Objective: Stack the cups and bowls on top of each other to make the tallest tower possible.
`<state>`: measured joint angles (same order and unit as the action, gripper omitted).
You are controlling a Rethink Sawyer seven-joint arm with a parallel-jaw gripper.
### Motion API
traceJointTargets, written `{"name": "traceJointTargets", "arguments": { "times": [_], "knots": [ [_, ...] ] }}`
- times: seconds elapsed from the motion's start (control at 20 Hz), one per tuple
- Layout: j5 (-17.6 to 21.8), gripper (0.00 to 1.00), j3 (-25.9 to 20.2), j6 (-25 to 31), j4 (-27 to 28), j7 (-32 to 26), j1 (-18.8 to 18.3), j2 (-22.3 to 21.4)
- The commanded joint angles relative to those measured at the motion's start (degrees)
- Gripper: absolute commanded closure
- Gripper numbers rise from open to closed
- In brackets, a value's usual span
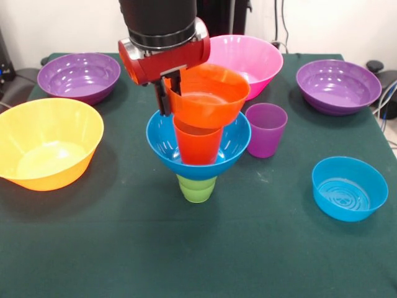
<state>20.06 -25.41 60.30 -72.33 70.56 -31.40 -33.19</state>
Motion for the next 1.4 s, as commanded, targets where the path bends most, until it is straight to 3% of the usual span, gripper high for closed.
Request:
{"name": "traceJointTargets", "arguments": {
  "times": [0.05, 1.4],
  "knots": [
    [3.4, 1.0, 1.0, -1.6, 1.4, 1.3, 2.1, 4.1],
    [2.8, 1.0, 1.1, 2.1, -0.4, -1.0, 1.3, 1.2]
  ]
}}
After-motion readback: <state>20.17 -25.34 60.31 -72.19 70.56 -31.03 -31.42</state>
